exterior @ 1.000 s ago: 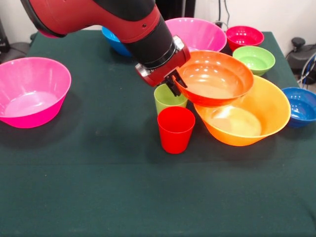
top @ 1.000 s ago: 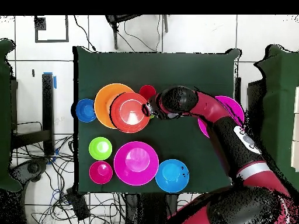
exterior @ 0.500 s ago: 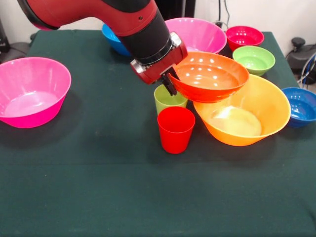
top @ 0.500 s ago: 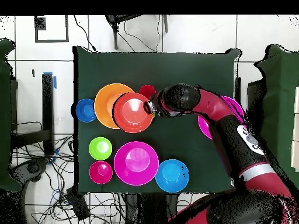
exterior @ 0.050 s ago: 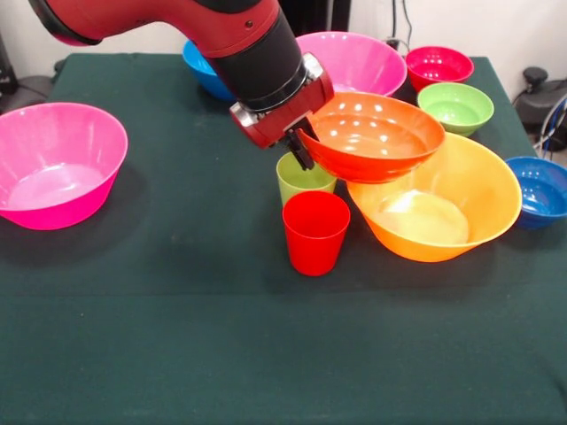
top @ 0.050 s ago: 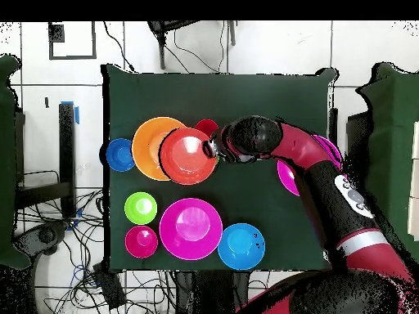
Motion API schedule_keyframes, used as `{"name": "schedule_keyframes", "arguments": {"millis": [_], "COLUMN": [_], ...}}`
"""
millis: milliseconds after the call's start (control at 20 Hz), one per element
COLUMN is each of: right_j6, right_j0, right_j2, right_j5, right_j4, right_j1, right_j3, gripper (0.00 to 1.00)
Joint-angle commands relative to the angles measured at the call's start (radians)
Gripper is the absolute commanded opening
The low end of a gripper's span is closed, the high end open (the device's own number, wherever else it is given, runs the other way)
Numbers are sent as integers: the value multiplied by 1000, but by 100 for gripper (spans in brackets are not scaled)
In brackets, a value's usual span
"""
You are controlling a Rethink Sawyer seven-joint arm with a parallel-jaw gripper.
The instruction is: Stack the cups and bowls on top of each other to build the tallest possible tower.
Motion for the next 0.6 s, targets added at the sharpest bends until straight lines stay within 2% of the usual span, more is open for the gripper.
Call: {"name": "schedule_keyframes", "arguments": {"millis": [50, 350, 600], "right_j6": [67, 62, 42], "right_j0": [9, 18, 33], "right_j2": [39, 32, 8], "right_j5": [-97, -114, -78], "right_j4": [15, 9, -2], "right_j1": [17, 31, 51], "right_j3": [19, 14, -40], "gripper": [0, 0, 0]}}
